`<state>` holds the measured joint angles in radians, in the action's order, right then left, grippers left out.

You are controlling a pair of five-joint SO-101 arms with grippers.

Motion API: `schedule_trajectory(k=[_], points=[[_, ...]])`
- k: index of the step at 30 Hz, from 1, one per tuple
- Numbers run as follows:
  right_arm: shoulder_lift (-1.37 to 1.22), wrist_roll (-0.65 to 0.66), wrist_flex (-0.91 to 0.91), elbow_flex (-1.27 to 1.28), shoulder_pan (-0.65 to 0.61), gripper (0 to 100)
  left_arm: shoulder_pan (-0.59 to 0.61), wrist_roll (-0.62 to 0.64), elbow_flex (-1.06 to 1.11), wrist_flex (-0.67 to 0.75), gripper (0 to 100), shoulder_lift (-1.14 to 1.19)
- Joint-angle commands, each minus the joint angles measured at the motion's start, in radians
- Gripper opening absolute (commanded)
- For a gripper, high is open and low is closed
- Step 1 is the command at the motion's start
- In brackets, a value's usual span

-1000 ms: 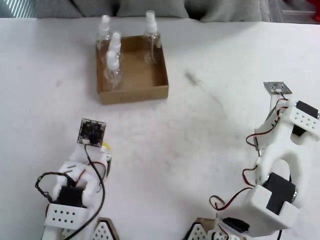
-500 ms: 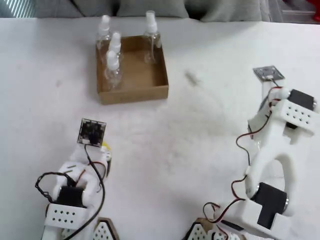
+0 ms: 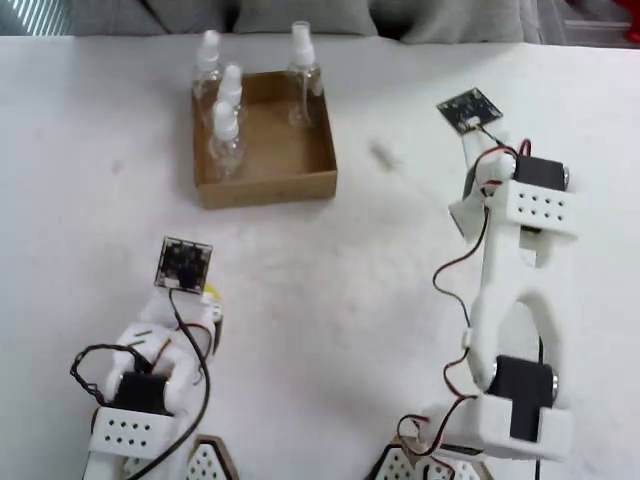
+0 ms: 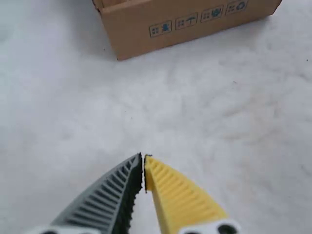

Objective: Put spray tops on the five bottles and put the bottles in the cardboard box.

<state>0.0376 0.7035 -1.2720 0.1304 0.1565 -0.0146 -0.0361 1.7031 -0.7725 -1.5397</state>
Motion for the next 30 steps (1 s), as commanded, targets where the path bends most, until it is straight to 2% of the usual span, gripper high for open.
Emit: schedule_trajectory(k=[1, 16, 21, 30], points=[[-0.07, 0.005, 0.061, -0.109, -0.021, 20.1, 0.007, -0.009, -0.005, -0.008, 2, -0.013], [-0.707, 0.003, 0.061, -0.776, -0.154, 20.1, 0.007, -0.009, -0.005, -0.008, 2, -0.013], [-0.825, 0.003, 0.061, -0.944, -0.197, 20.1, 0.007, -0.009, -0.005, -0.008, 2, -0.013], [-0.958, 0.011, 0.067, -1.096, -0.255, 20.1, 0.005, -0.009, -0.005, -0.006, 2, -0.013]])
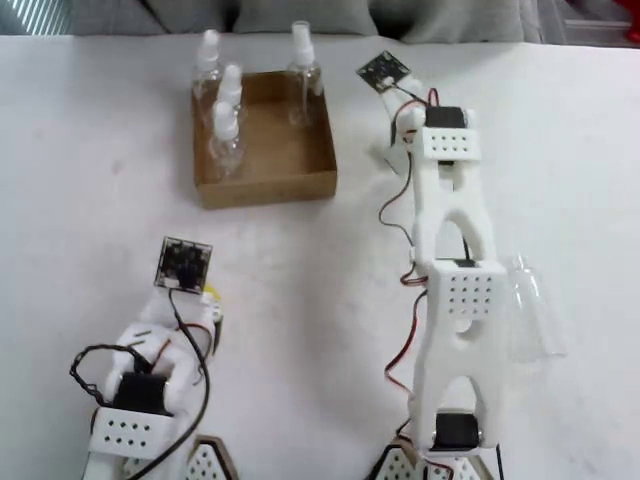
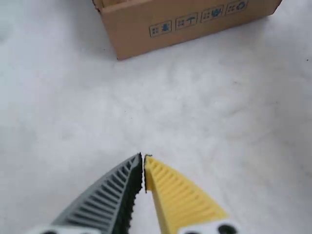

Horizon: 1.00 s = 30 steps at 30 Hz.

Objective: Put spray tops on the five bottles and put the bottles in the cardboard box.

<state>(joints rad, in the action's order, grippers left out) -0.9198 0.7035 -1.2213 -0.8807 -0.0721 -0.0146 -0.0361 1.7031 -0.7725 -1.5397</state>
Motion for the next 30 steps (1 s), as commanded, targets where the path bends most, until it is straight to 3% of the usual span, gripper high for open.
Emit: schedule_trajectory(k=[1, 14, 17, 19, 21, 27, 30], points=[[-0.019, 0.011, 0.016, -0.106, -0.033, 20.1, 0.005, -0.009, -0.005, -0.006, 2, -0.013], [-0.358, 0.012, 0.01, -0.468, -0.025, 19.9, 0.002, -0.009, -0.005, -0.006, 2, -0.013], [-0.374, 0.012, -0.001, -0.493, -0.024, 11.1, 0.001, -0.009, -0.005, -0.005, 2, -0.013], [-0.372, 0.012, -0.035, -0.523, -0.022, 0.4, 0.001, -0.009, -0.005, -0.005, 2, -0.013], [-0.372, 0.009, -0.094, -0.574, -0.015, 4.5, 0.001, -0.009, -0.005, -0.005, 2, -0.013], [-0.371, -0.002, -0.308, -0.793, -0.013, 1.7, 0.002, -0.009, -0.005, -0.005, 2, -0.013], [-0.285, -0.104, -0.409, -0.767, -0.024, 1.6, 0.005, -0.009, -0.005, -0.005, 2, -0.013]])
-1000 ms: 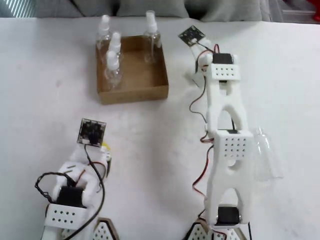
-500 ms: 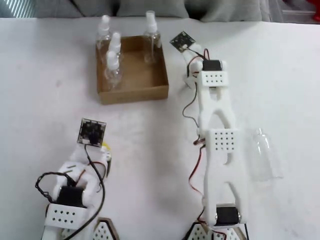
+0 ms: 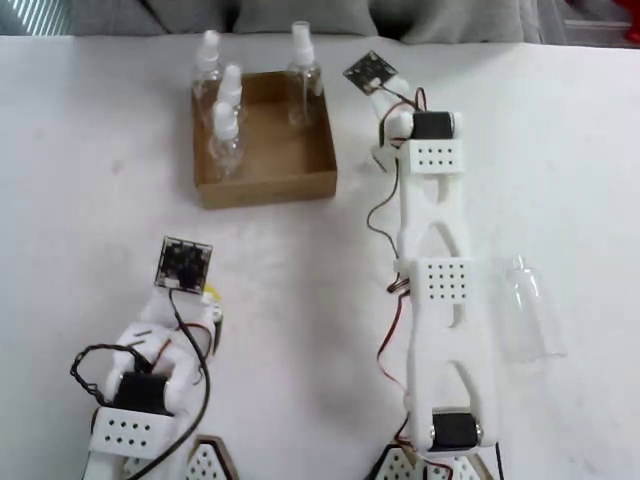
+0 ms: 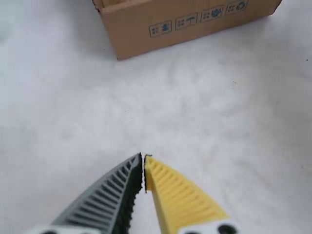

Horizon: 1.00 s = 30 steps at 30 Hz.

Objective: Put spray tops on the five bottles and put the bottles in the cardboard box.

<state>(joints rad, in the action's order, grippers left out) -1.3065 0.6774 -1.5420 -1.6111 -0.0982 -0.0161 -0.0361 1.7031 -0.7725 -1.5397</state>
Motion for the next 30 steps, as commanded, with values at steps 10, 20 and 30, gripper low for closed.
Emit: schedule_trajectory(k=[10, 20, 30], points=[[0.49, -0.453, -0.186, 0.305, 0.025, 1.5, 0.008, -0.009, -0.005, -0.005, 2, -0.013], [0.97, -0.603, -0.183, 0.95, -0.042, 1.6, 0.01, -0.009, -0.005, -0.006, 2, -0.013], [1.259, -0.924, -0.173, 1.335, -0.203, 1.7, 0.01, -0.009, -0.005, -0.006, 2, -0.013]])
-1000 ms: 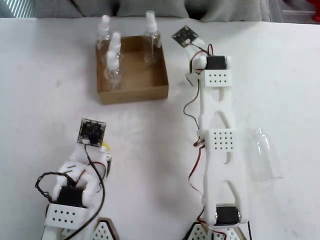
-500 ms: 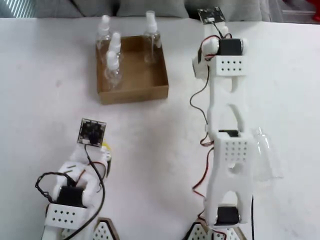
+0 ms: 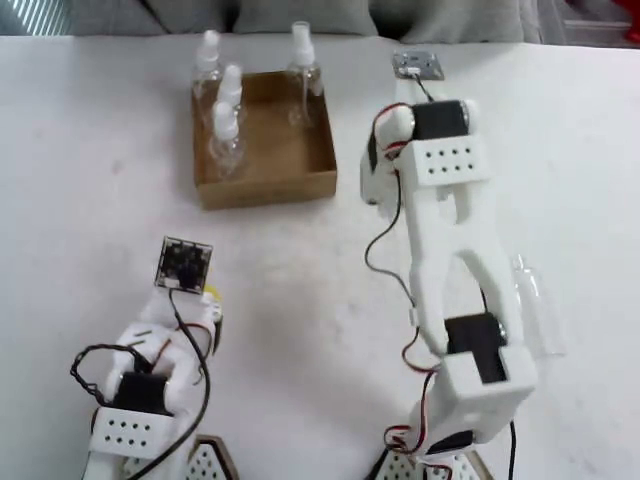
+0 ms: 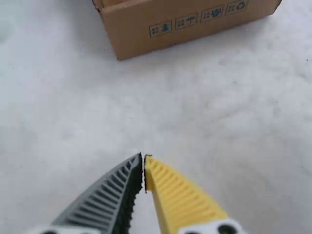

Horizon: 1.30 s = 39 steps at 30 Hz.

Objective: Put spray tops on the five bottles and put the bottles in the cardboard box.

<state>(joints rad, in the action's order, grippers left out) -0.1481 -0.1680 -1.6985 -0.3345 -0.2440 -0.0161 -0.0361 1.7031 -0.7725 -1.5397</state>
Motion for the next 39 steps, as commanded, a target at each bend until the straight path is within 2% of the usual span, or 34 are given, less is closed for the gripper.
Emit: schedule_trajectory(k=[1, 10, 15, 18, 24, 29, 32, 35, 39], points=[[0.117, -0.1, -0.007, 0.086, -0.077, 1.7, 0.01, -0.009, -0.005, -0.006, 2, -0.013], [0.17, -0.126, 0.154, 0.276, -0.269, 1.8, 0.01, -0.009, -0.005, -0.006, 2, -0.013], [0.17, -0.135, 0.337, 0.433, -0.355, 1.6, 0.01, -0.009, -0.005, -0.006, 2, -0.013], [0.17, -0.212, 0.472, 0.551, -0.409, 1.8, 0.01, -0.009, -0.005, -0.006, 2, -0.013], [0.17, -0.215, 0.719, 0.736, -0.473, 3.1, 0.01, -0.009, -0.005, -0.006, 2, -0.013], [0.17, -0.215, 0.719, 0.746, -0.469, 17.5, 0.01, -0.009, -0.005, -0.006, 2, -0.013], [0.17, -0.215, 0.72, 0.756, -0.469, 22.7, 0.01, -0.009, -0.005, -0.006, 2, -0.013], [0.17, -0.213, 0.72, 0.756, -0.469, 21.4, 0.01, -0.009, -0.005, -0.006, 2, -0.013], [0.18, -0.212, 0.716, 0.755, -0.46, 14.6, 0.01, -0.009, -0.005, -0.006, 2, -0.013]])
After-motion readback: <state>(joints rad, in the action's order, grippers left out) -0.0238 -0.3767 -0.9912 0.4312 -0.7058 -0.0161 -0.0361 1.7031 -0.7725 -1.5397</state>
